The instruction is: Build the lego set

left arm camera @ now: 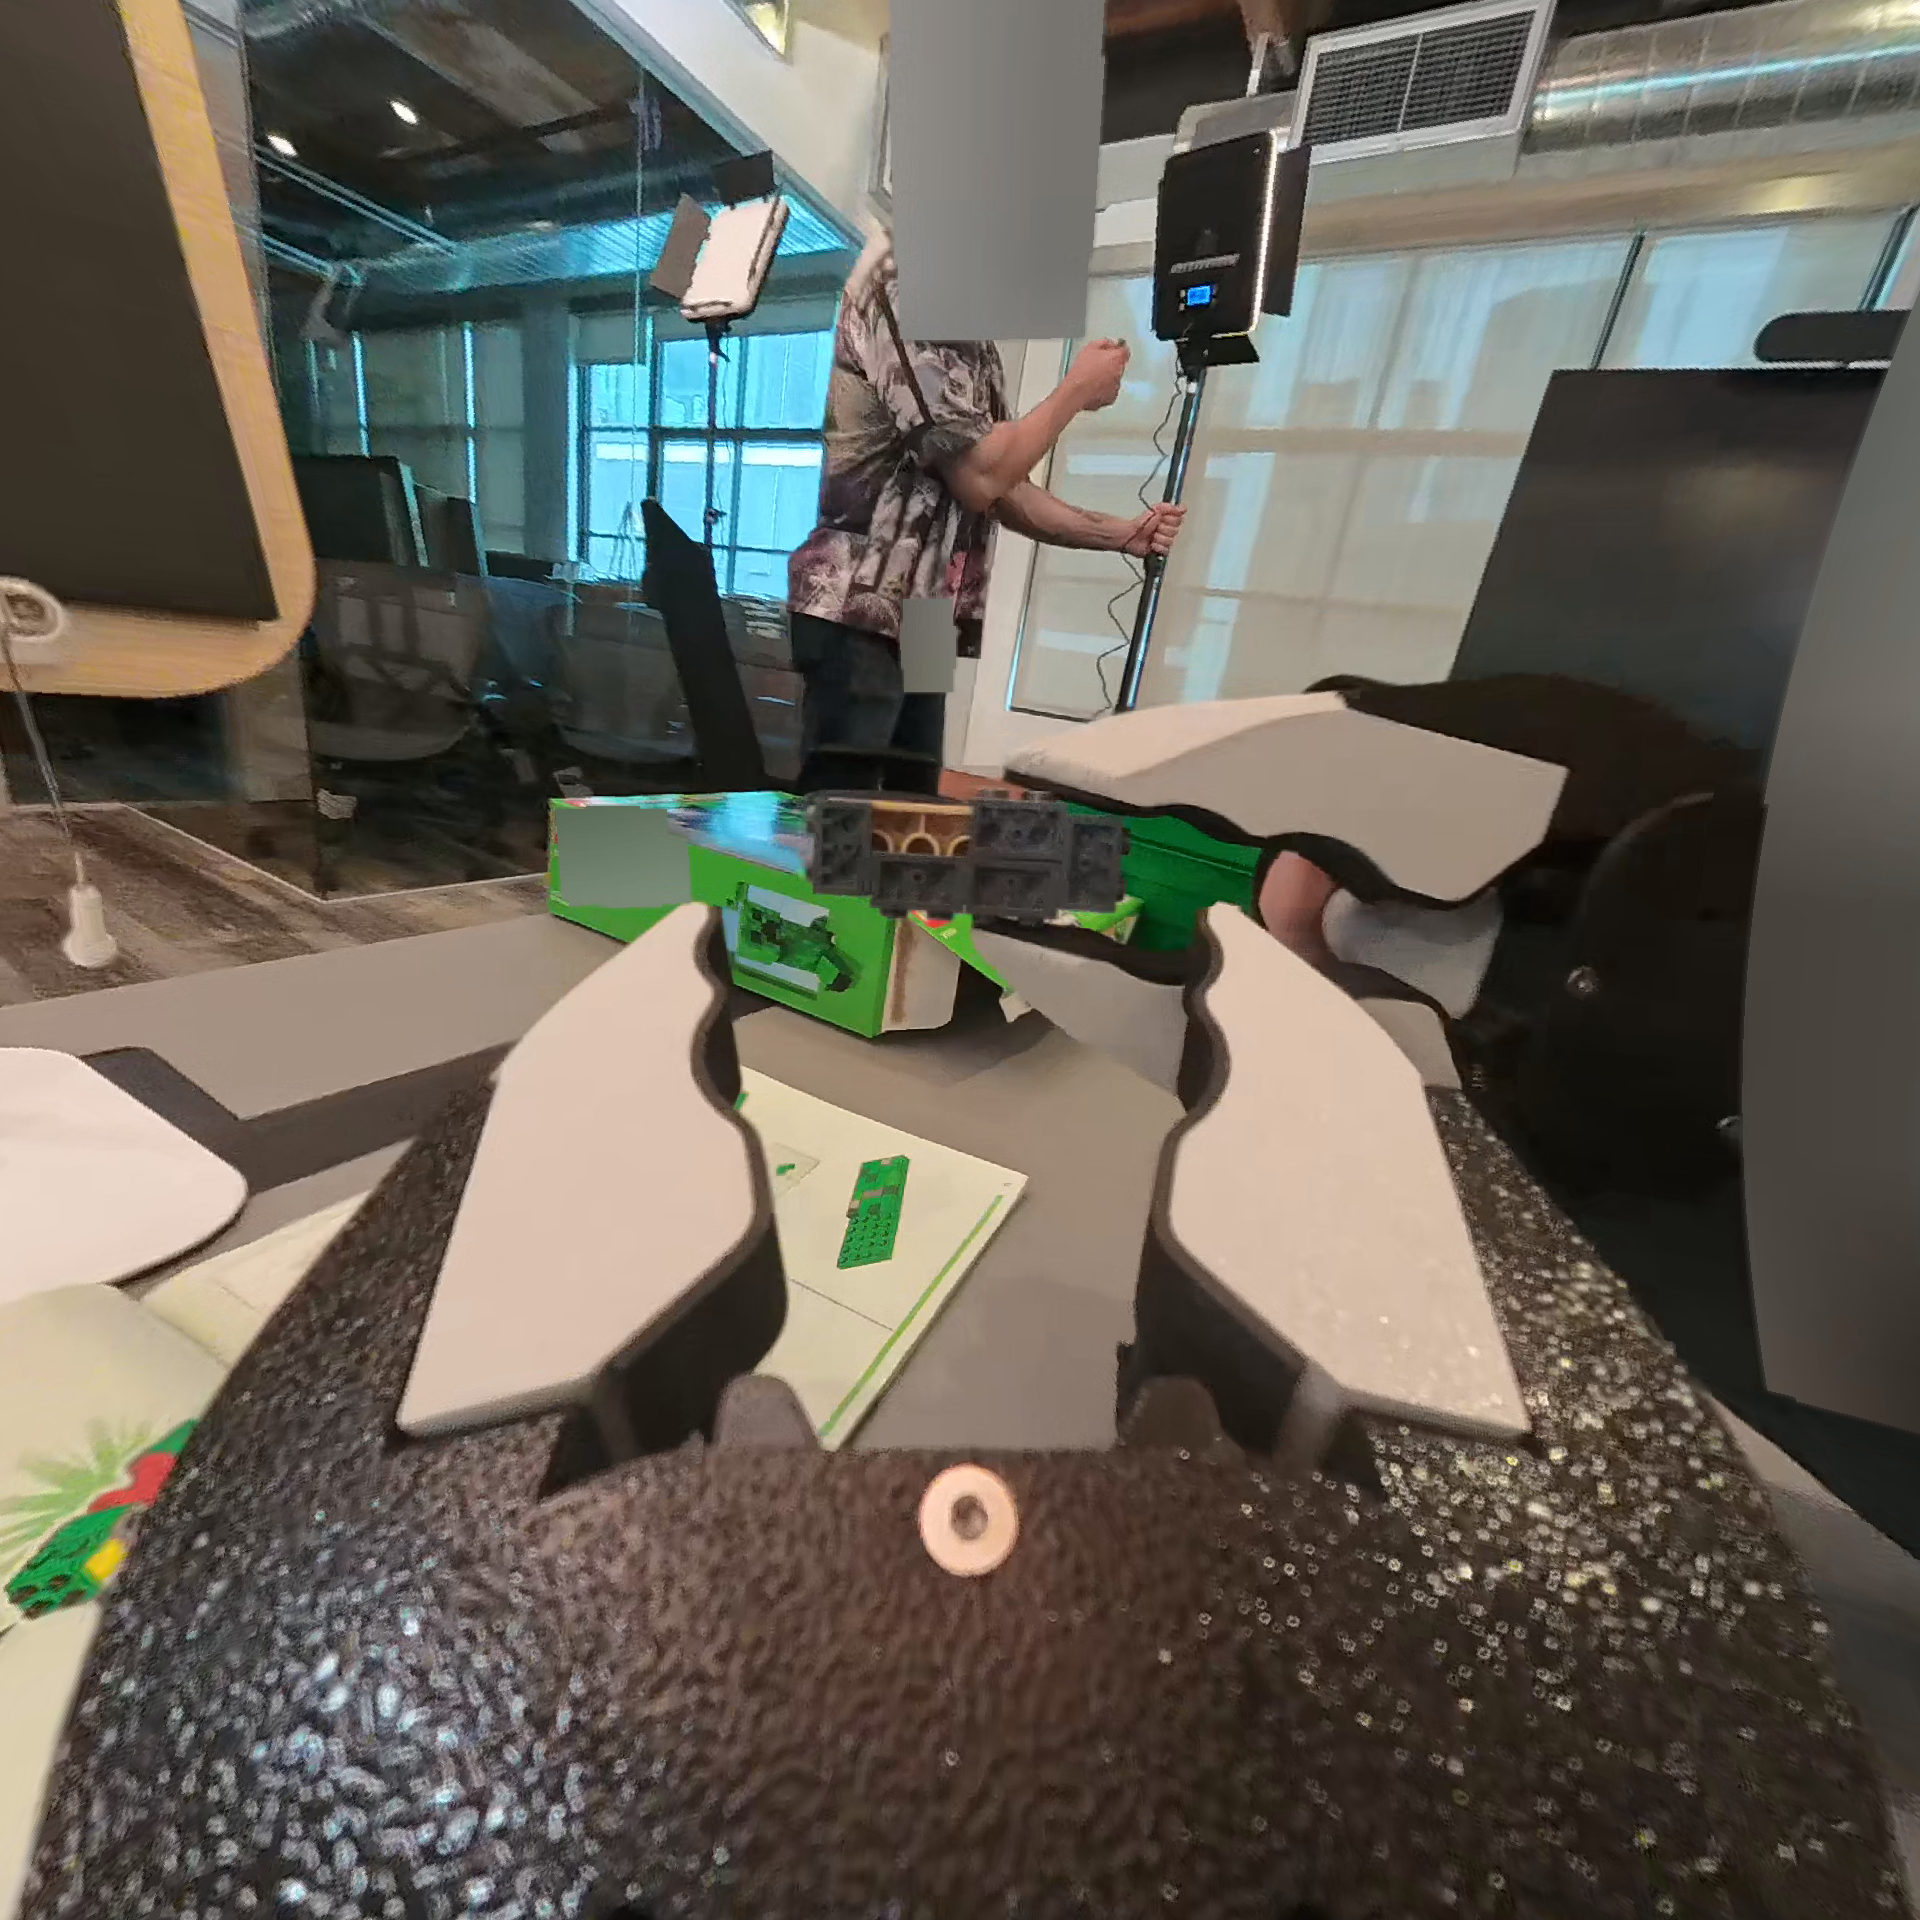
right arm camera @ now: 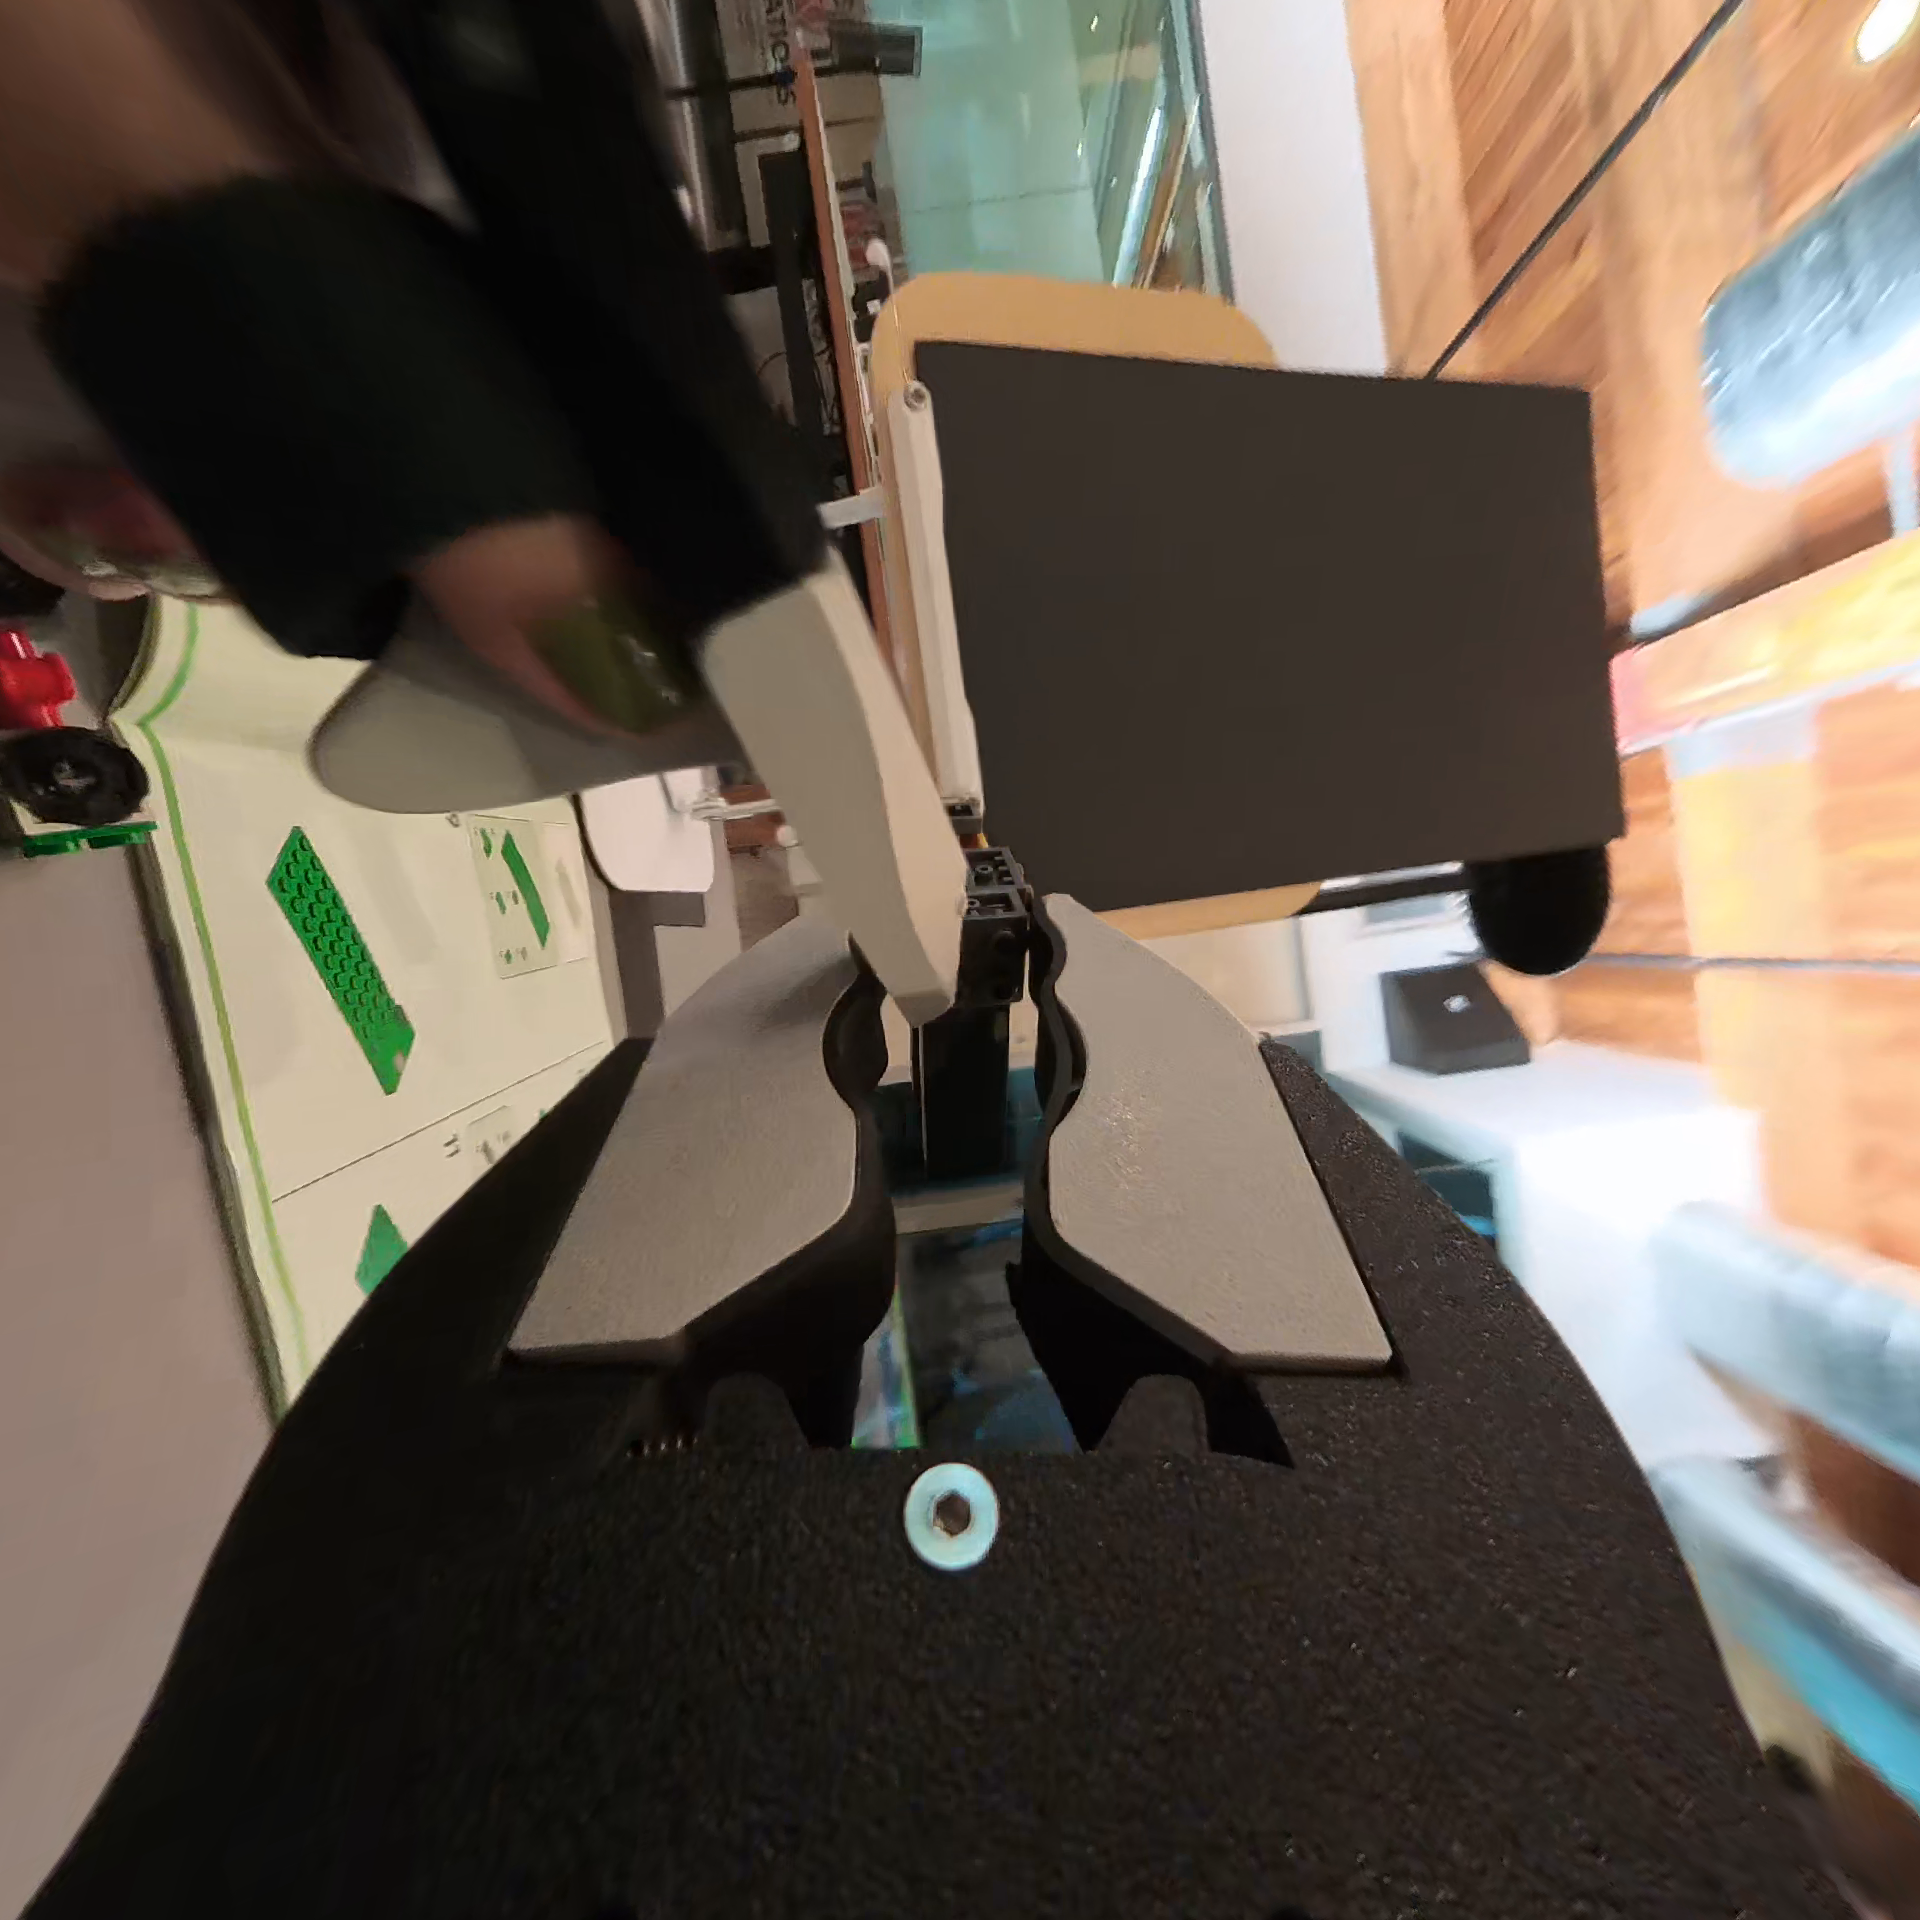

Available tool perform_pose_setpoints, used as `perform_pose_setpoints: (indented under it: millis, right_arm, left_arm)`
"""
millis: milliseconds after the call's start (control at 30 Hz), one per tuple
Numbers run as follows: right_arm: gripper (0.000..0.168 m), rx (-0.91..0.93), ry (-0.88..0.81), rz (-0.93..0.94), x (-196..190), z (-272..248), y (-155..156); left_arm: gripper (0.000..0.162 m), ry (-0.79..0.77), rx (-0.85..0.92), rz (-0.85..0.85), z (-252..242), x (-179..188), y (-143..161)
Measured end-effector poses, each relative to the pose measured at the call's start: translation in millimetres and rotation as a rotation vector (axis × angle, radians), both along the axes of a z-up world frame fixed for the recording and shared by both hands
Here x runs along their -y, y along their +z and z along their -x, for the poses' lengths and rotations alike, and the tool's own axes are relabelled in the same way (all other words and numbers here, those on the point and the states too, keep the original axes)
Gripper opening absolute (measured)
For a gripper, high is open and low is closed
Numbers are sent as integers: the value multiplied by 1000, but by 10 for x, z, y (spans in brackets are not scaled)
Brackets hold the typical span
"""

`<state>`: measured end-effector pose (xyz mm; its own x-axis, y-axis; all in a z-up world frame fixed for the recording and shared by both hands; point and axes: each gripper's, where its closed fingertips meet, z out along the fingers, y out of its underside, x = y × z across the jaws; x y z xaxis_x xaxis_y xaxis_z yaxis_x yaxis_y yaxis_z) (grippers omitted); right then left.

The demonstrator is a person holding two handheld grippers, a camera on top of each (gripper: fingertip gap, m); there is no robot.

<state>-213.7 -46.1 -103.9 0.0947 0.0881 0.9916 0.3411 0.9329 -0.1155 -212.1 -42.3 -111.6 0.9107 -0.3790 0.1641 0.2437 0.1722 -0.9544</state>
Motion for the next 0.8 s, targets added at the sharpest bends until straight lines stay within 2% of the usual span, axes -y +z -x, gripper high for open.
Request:
perform_pose_setpoints:
  millis: [133,333,400,500,700,800]
  right_arm:
    - [24,26,-6,-86,37,19,-42]
    - [24,28,0,-169,112,74,-76]
    - [24,29,2,-174,129,91,-85]
    - [25,4,6,-182,143,99,-65]
    - [51,-102,-2,-188,84,19,75]
    - [53,-130,-26,-134,-67,-100,130]
  left_arm:
    - [79,-21,35,-9,33,13,9]
    - [69,5,-26,-14,27,17,-5]
    - [62,11,-43,-25,27,31,4]
    - [61,19,-60,-31,38,40,18]
    - [61,26,-64,-34,206,77,28]
    - [61,-6,-103,-39,312,137,30]
